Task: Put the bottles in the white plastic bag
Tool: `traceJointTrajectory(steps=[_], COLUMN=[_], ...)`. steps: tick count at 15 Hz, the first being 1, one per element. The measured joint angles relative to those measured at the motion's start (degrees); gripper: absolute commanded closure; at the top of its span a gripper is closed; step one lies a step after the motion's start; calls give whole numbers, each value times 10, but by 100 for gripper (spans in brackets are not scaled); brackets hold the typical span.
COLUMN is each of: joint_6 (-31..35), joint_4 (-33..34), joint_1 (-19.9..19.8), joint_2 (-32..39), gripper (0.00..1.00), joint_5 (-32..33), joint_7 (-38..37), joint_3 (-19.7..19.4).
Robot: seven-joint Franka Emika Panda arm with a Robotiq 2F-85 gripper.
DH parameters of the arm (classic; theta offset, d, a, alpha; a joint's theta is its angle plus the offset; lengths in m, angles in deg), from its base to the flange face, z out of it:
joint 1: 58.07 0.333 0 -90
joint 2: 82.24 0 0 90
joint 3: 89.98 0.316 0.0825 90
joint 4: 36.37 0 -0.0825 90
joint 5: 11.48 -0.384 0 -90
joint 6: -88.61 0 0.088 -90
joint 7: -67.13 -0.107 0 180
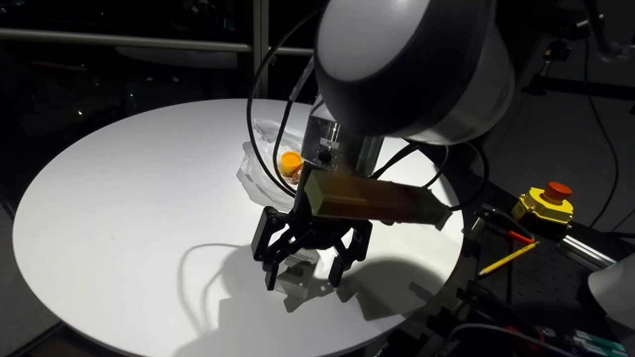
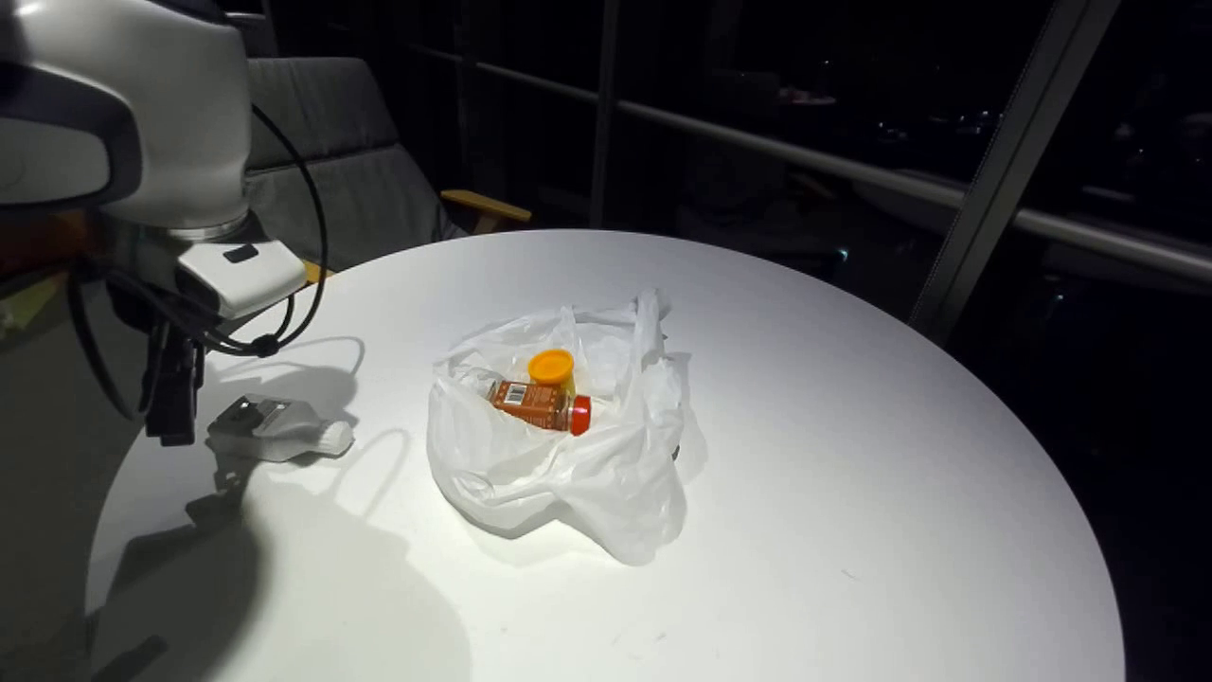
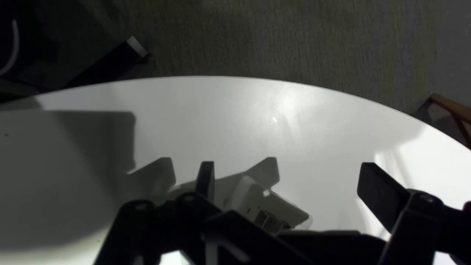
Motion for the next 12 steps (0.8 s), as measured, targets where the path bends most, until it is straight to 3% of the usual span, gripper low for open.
traceJointTrajectory(steps=[6, 12], joint_6=[126, 154], joint_4=[35, 47], joint_1=[32, 72], joint_2=[76, 93], gripper=[0, 0], joint_5=[-2, -2], joint_7=[-11, -55], joint_3=[-4, -48])
